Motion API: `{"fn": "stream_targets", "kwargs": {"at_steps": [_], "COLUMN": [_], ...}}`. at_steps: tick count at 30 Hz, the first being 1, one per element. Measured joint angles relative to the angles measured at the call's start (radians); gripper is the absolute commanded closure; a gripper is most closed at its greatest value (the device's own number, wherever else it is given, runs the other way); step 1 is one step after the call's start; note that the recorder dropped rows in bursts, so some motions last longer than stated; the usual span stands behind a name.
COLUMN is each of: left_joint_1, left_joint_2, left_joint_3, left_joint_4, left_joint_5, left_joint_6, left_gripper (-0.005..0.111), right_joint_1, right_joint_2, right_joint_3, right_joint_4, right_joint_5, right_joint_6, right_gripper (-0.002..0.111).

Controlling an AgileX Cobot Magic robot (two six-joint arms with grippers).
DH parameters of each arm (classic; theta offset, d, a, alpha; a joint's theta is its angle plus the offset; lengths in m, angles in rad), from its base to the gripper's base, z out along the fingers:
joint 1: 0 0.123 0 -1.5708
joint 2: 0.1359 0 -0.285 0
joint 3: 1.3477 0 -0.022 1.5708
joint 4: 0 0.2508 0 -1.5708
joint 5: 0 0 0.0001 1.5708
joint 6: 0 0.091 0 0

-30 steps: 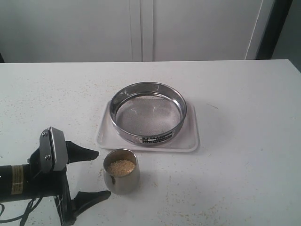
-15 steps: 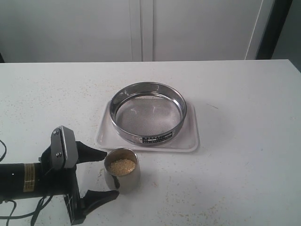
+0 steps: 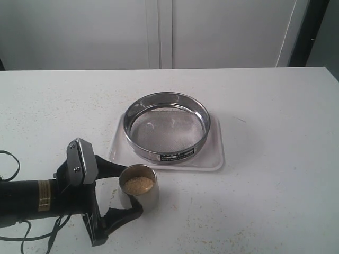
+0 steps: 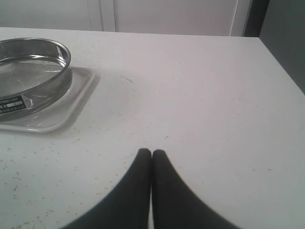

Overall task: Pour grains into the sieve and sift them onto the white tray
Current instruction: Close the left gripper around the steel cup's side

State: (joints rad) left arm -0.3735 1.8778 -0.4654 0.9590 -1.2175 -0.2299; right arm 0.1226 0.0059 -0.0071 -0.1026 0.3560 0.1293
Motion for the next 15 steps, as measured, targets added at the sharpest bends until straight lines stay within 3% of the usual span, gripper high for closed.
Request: {"fn": "stream_targets", "kwargs": {"at_steps": [15], "left_joint_1": [-0.112], "left_joint_2": [0.005], "left_joint_3": [-0.120], "left_joint_4": [-0.035], "left_joint_5": [0.040], "left_joint_6": [-0.039], "left_gripper": [0.014], "right_joint_1": [0.000], "right_joint_2": [0.000], "right_joint_3": [0.000], "right_joint_4": [0.000], "right_joint_5": [0.000], "right_joint_6": [0.002], "right_gripper": [0.108]}}
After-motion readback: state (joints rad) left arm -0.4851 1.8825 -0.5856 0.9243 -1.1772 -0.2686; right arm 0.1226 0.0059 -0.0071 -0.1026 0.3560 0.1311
